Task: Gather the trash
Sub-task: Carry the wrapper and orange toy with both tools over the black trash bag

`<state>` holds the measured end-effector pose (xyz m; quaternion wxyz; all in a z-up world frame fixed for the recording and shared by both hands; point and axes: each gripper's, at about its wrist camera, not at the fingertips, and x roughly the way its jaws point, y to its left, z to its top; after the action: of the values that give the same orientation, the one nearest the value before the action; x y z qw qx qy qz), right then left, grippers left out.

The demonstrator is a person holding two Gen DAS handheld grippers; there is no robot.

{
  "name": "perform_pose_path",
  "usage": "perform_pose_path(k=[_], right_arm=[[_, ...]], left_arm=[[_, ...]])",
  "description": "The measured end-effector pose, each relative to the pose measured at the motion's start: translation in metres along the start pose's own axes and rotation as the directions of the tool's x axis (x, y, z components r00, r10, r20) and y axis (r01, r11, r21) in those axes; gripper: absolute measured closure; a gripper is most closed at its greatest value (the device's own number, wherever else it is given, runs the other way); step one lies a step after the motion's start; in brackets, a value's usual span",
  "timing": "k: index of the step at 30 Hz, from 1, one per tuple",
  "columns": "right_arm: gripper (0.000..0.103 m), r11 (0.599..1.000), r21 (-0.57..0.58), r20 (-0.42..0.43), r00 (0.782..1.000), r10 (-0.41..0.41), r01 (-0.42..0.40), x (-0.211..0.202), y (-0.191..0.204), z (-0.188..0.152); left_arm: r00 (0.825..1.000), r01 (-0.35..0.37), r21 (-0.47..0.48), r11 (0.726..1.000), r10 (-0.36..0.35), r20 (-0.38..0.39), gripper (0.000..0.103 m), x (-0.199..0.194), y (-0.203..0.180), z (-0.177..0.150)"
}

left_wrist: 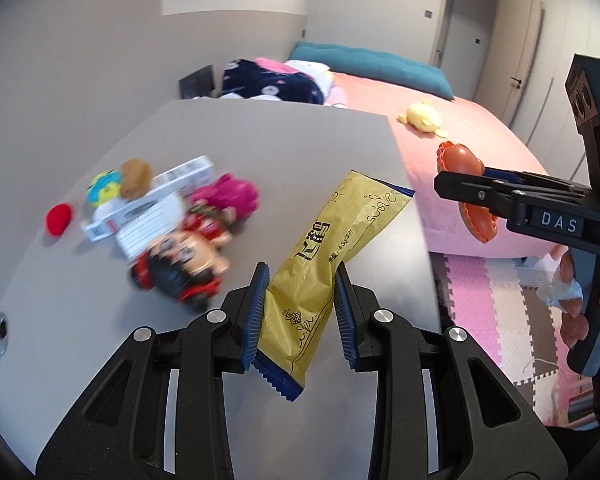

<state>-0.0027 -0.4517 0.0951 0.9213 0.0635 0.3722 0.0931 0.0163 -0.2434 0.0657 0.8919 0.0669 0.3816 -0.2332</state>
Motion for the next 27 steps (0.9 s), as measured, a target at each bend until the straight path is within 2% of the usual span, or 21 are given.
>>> perform_pose_path(k=[15, 27], right_arm=[[0.049, 0.990, 0.110, 0.012, 0.996, -0.086, 0.084, -0.020, -0.072, -0.013], [0.049, 0.968, 0.199, 0.001, 0.988, -0.154, 0.151, -0.036, -0.133, -0.030]], left_arm=[[0.993, 0.112, 0.076, 0.991, -0.110, -0.040, 0.071, 0.042, -0.068, 0.031], [0.979, 0.198, 0.134, 0.971, -0.188, -0.084, 0.070, 0.079, -0.125, 0.052]])
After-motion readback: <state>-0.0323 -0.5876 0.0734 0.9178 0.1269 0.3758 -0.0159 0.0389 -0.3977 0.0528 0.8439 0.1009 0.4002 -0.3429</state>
